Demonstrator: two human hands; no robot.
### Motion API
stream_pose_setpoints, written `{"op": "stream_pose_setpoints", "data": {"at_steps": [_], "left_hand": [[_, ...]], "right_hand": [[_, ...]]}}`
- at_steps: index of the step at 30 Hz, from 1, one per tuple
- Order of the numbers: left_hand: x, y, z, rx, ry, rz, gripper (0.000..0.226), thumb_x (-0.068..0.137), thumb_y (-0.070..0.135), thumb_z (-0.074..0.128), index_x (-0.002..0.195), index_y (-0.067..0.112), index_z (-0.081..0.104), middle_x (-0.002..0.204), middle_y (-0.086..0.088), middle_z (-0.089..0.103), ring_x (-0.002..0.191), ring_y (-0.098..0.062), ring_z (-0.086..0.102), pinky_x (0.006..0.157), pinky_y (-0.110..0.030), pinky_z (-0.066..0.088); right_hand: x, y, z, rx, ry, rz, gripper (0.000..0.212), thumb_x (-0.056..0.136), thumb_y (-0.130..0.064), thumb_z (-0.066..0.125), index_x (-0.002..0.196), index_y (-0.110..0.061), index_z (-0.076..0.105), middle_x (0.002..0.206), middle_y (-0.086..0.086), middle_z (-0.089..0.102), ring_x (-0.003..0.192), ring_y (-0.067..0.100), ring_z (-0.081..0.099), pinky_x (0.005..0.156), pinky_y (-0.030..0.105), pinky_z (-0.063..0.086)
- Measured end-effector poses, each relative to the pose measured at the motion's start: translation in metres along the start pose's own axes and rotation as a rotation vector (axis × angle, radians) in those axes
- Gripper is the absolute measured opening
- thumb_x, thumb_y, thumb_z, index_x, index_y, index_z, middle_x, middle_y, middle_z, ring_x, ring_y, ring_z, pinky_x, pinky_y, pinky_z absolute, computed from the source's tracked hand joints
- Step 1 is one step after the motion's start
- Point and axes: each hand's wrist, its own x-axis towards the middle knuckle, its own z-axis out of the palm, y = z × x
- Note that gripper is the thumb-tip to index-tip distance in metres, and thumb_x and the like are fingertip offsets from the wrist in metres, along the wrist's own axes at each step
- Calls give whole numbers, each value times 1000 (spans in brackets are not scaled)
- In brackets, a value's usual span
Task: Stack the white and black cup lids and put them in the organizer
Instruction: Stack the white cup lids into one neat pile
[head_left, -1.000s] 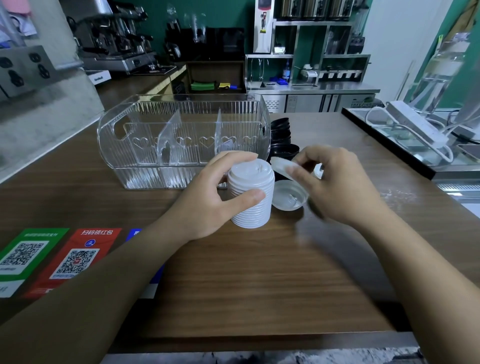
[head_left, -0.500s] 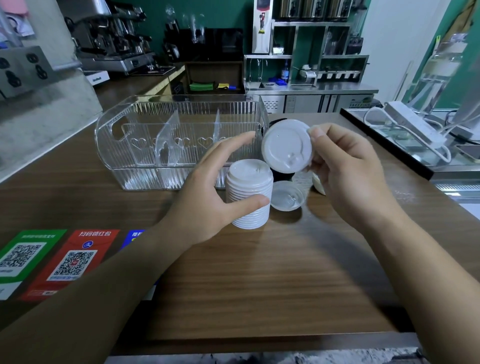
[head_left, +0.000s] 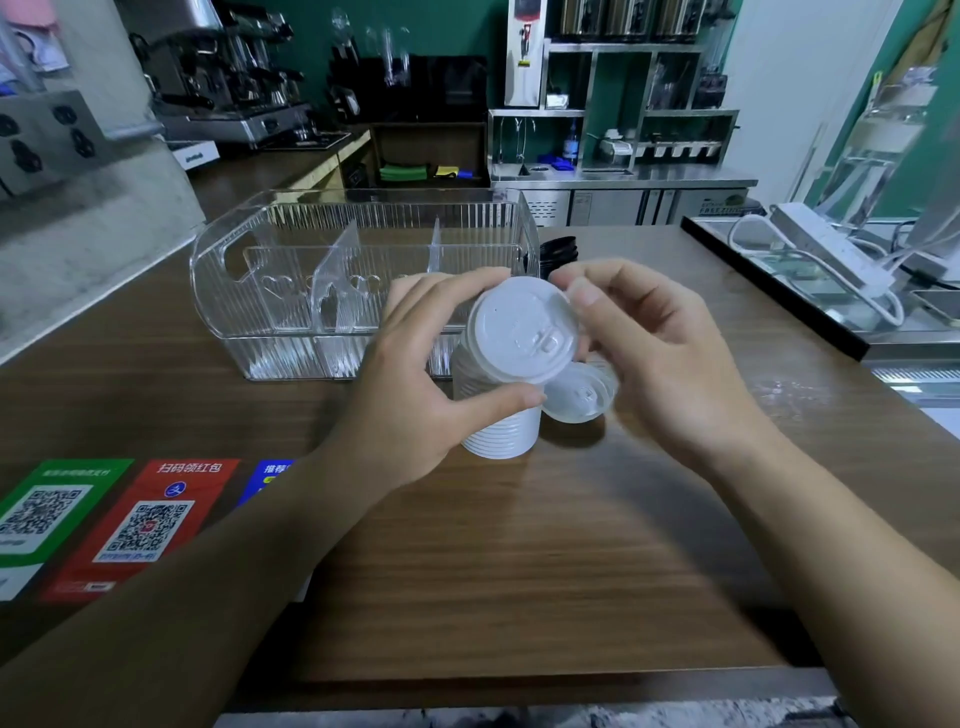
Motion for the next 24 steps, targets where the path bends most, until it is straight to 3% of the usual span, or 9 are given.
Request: {"op": "stream_pose_setpoints", "data": {"at_steps": [2,4,7,14,17,21,24], "left_hand": [[1,0,-2,0,18,-19,83,78,52,100,148,19,68,136,7,69,133,-21,58,114,-30,45],[1,0,-2,0,36,-40,82,74,50,104,141,18,69,133,6,70,129,-23,61,112,-33,48],[0,1,-4,4,50,-65,82,70,53,106,135,18,70,127,11,67,125,-22,62,111,-32,50],[-1,2,-4,33,31,-53,84,68,69,98,131,20,69,123,21,63,122,-20,61,107,-24,47],[1,-1,-4,41,-35,-79,92,72,71,94,145,22,65,134,12,67,132,-19,60,109,-26,46],[1,-5,-1,-1,-120,-148,94,77,75,88,152,25,60,141,13,62,137,-5,60,112,-21,48],[0,-8,1,30,-157,-202,88,81,77,84,151,30,58,144,16,62,138,-3,60,116,-30,52]], "right_hand": [[-3,-1,1,-166,2,-144,21,105,-15,75,125,-9,74,110,4,78,97,20,73,85,40,57],[-6,-1,4,-288,-40,-255,36,98,-15,82,132,-9,71,124,5,76,115,24,72,96,46,56],[-7,2,7,-340,-82,-271,53,92,-21,89,140,-12,68,134,1,74,126,29,68,105,52,54],[-5,5,5,-317,-112,-278,60,87,-18,93,142,-10,68,135,-1,76,129,27,70,110,51,55],[-4,7,3,-312,-63,-262,51,91,-15,90,138,-7,71,132,2,78,125,26,73,110,46,56],[-1,9,1,-261,-2,-214,35,99,-14,81,132,-6,74,122,2,81,117,24,77,105,42,60],[-1,13,2,-300,-8,-190,32,102,-18,79,132,-10,74,120,0,81,115,23,76,105,44,59]]}}
